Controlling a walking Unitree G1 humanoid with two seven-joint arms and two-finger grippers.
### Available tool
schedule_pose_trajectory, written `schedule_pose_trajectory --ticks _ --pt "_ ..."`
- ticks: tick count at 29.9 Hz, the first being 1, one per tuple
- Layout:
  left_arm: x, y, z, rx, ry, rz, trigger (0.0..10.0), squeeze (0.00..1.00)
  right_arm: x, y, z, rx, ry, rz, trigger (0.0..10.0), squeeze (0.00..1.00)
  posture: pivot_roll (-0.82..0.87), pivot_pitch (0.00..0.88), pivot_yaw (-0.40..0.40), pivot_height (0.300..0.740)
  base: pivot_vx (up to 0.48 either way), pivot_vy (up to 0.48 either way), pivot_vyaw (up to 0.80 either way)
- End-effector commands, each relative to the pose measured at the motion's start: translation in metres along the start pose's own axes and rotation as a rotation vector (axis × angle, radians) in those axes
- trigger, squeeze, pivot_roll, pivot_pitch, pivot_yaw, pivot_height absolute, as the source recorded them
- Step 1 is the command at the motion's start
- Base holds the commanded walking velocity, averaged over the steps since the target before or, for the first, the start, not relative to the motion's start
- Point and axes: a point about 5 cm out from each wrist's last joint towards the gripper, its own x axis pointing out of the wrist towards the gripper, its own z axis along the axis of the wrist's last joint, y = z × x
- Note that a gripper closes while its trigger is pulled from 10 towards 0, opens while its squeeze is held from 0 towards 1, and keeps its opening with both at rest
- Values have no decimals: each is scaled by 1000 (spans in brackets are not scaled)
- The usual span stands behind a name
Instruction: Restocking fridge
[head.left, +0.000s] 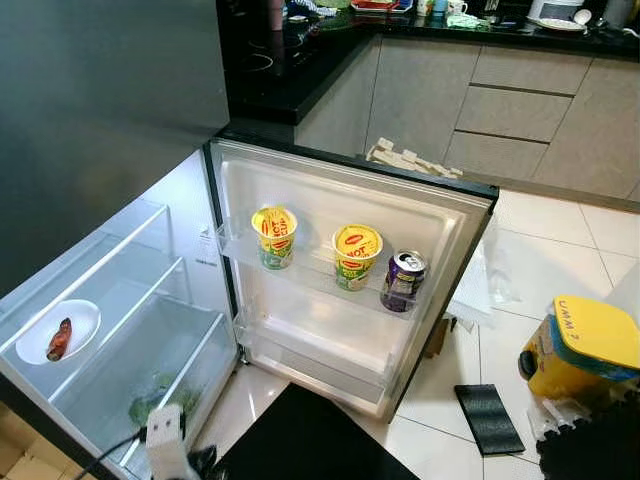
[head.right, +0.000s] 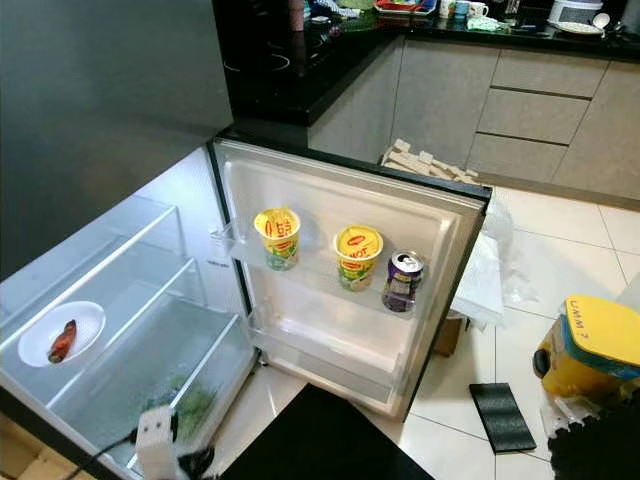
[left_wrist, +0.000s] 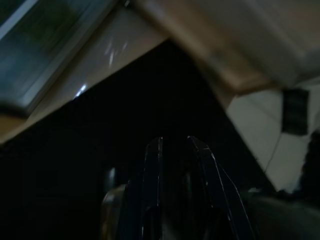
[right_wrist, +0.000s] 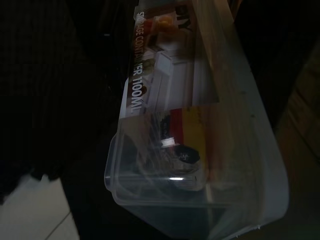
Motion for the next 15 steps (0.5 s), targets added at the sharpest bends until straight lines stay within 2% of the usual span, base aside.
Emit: schedule_pose_trajectory --ticks 1,7,10,11,15 --pt "-5 11 -6 24 46 39 10000 0 -1 -9 4 -10 -29 -38 10000 0 -91 0 -8 740 0 0 0" --pt "-13 16 -25 46 129 86 10000 0 -5 -29 2 -54 -62 -183 10000 0 -92 0 -11 740 0 0 0" --pt "-13 16 -27 58 140 91 10000 0 -8 -38 12 -91 -89 -242 10000 0 -87 0 -17 740 0 0 0" --pt "-13 15 -27 72 148 100 10000 0 -10 -45 27 -132 -141 -292 10000 0 -83 0 -21 740 0 0 0" --pt "-11 13 -26 85 154 103 10000 0 -12 -44 43 -137 -208 -290 10000 0 -81 0 -22 740 0 0 0"
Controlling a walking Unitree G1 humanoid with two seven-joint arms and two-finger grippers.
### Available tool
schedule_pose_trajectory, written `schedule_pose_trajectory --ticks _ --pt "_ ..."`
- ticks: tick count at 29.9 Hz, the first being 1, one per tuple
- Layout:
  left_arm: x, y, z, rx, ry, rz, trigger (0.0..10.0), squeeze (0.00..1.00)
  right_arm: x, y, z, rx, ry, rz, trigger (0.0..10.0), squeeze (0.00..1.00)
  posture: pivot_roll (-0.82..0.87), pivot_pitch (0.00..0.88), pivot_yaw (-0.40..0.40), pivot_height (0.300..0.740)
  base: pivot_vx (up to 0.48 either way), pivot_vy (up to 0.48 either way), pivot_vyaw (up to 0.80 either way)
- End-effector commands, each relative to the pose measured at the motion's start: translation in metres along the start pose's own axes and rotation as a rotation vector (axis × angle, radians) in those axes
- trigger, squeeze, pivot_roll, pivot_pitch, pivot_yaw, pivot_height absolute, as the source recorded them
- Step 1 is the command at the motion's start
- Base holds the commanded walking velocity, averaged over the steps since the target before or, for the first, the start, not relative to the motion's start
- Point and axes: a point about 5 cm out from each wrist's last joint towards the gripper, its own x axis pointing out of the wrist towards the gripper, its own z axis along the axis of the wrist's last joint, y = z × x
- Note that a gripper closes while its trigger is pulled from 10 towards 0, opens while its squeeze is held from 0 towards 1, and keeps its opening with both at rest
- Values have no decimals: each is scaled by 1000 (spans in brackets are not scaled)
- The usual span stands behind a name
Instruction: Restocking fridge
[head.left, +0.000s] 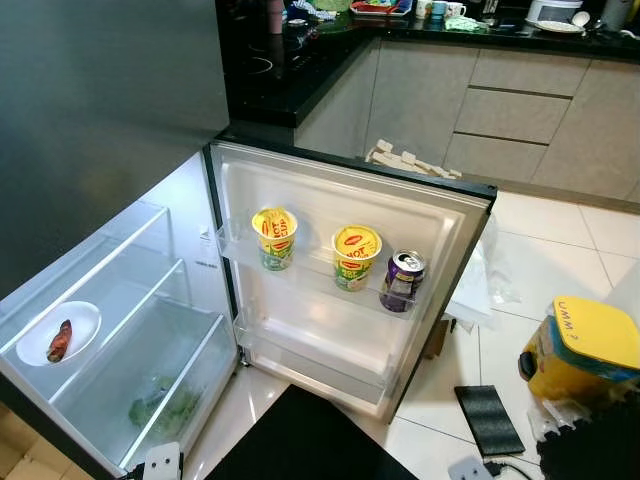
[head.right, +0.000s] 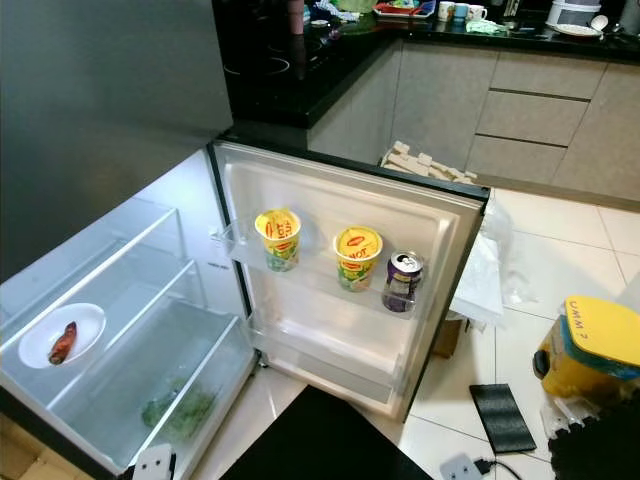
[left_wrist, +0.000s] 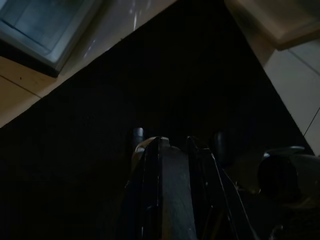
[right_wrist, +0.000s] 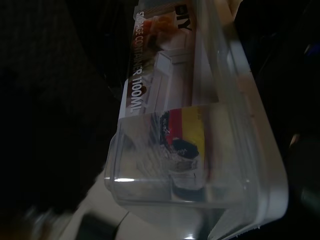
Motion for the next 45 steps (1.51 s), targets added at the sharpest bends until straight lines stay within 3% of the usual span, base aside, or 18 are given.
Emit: schedule_pose_trajectory --ticks 1,3,8,13,45 --pt "0 3 1 21 14 8 10000 0 0 2 14 9 -61 10 10000 0 -81 0 -21 740 0 0 0" --pt "0 2 1 21 13 3 10000 0 0 4 16 21 -68 23 10000 0 -81 0 -21 740 0 0 0" --pt "2 -3 3 42 26 -7 10000 0 -1 27 22 106 -95 179 10000 0 -80 0 -17 740 0 0 0" --pt "3 -6 2 59 37 -17 10000 0 -2 32 18 104 -86 200 10000 0 -82 0 -11 740 0 0 305" --pt "4 -11 -1 137 81 -40 10000 0 -2 35 15 104 -83 233 10000 0 -87 0 -4 740 0 0 753"
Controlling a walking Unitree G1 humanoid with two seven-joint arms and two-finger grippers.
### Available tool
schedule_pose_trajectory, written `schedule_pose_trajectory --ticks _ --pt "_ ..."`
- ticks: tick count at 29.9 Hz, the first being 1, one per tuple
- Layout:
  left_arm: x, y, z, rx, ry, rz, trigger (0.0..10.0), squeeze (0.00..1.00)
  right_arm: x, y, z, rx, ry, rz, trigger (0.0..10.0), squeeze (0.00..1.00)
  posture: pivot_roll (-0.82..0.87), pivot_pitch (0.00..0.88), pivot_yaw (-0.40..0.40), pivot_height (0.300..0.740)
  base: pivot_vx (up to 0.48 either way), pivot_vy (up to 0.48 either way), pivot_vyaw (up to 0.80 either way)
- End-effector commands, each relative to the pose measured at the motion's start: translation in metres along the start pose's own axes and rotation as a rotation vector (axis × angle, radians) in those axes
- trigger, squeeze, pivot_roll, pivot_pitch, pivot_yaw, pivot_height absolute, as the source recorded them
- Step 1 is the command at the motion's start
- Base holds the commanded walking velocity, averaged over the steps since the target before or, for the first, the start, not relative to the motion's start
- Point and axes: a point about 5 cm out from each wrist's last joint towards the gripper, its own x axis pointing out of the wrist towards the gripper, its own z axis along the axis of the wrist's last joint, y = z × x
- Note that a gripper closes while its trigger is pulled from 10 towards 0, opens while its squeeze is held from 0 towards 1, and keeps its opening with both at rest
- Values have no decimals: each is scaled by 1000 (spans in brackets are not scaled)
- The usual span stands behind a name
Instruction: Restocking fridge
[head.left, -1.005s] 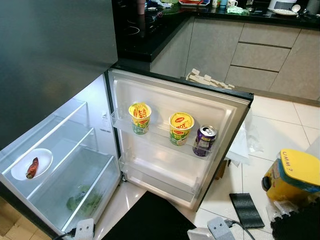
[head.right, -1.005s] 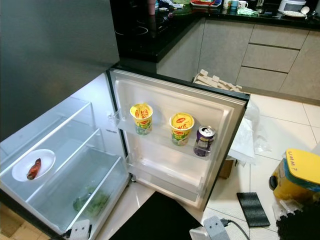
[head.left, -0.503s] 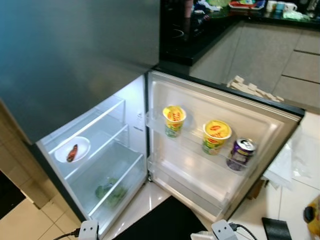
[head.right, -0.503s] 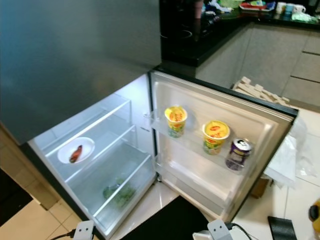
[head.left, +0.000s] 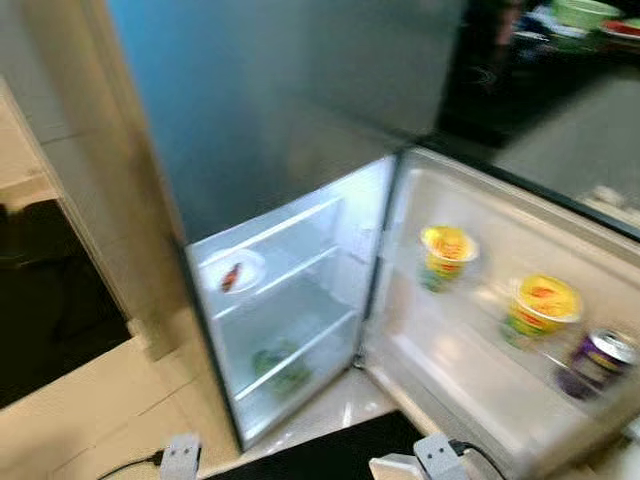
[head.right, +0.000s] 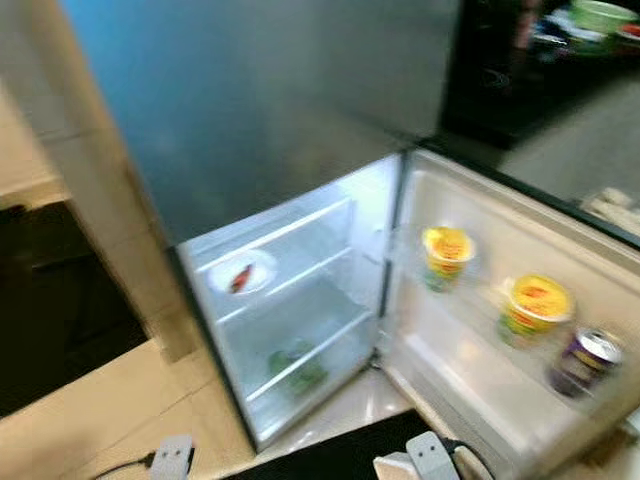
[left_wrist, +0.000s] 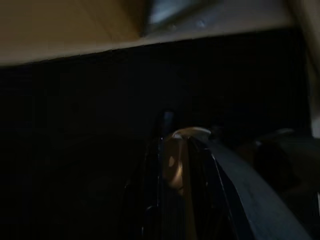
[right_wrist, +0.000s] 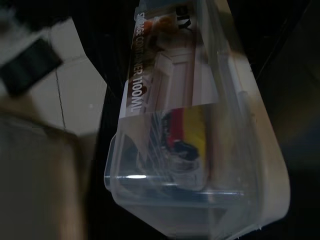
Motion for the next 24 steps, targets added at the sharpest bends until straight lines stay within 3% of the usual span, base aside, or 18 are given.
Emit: schedule_pose_trajectory --ticks 1,24 --pt "-1 2 -6 16 31 7 10000 0 1 0 7 -2 -25 -1 10000 0 -89 0 -3 740 0 0 756" --pt "-1 0 -6 28 41 -2 10000 0 0 -5 4 -42 -15 -34 10000 0 -93 0 -6 740 0 0 741"
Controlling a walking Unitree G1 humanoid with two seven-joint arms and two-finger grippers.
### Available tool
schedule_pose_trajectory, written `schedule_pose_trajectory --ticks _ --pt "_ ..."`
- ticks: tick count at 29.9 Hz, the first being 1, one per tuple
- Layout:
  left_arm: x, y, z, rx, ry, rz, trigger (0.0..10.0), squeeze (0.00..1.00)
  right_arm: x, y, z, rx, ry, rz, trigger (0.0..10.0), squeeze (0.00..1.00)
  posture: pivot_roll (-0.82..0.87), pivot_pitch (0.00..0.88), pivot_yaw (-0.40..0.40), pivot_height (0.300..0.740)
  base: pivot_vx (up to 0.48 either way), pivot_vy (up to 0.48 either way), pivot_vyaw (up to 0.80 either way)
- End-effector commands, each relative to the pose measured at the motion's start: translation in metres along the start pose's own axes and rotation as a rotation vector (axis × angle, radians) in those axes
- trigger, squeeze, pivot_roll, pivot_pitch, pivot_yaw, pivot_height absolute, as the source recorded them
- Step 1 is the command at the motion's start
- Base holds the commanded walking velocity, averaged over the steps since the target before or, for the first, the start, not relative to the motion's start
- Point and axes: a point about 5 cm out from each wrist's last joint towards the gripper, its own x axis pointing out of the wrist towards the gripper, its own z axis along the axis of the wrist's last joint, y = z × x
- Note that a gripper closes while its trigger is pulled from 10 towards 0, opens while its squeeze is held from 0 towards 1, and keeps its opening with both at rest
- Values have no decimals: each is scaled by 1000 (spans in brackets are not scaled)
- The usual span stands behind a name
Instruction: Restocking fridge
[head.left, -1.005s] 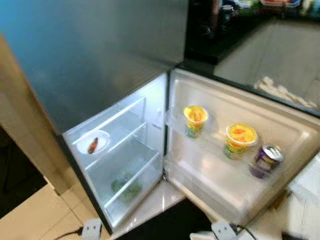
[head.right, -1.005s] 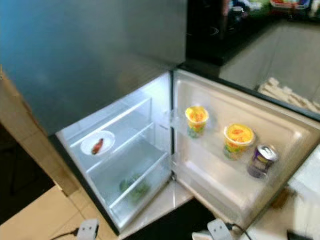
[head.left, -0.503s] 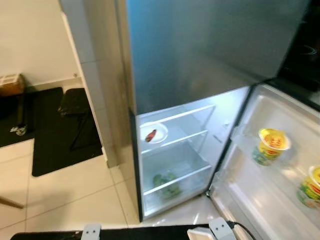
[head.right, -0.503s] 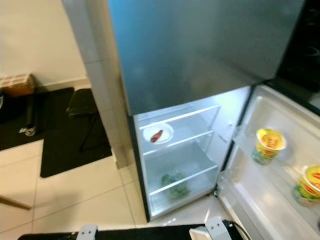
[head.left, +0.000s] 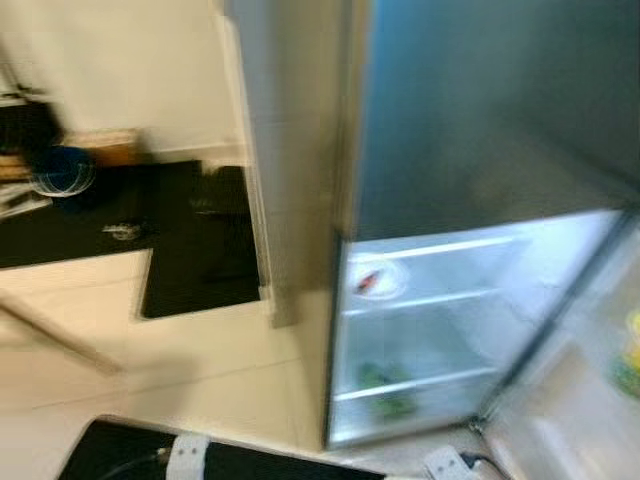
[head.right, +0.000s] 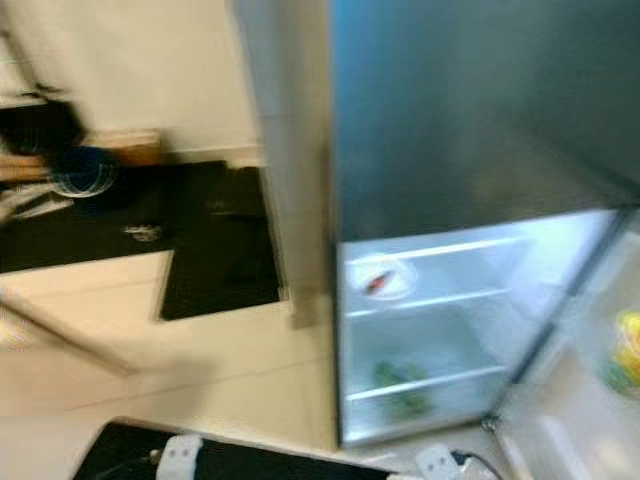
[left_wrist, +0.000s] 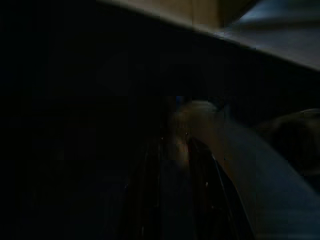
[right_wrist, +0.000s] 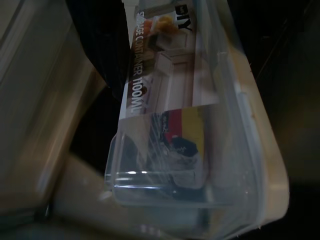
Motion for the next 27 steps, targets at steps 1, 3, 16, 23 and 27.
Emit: schedule_pose_trajectory --ticks 1,3,16,23,27 --pt "1 -1 6 6 -14 -2 10000 0 0 0 3 -15 -12 -11 10000 0 -93 0 -6 740 0 0 694" --pt "1 -2 5 2 -15 -3 10000 0 0 -3 1 -37 1 -44 10000 0 -93 0 -6 740 0 0 488" --pt "1 -2 2 -24 -6 -12 10000 0 -1 -5 -5 -25 23 -75 10000 0 -97 0 -5 740 0 -165 38" --pt "1 -2 3 -28 -7 -12 10000 0 -1 -3 -6 -19 25 -70 10000 0 -97 0 -3 740 0 -469 0" --pt "1 -2 3 -29 -7 -13 10000 0 -1 -3 -6 -18 26 -68 10000 0 -97 0 -2 740 0 -467 0"
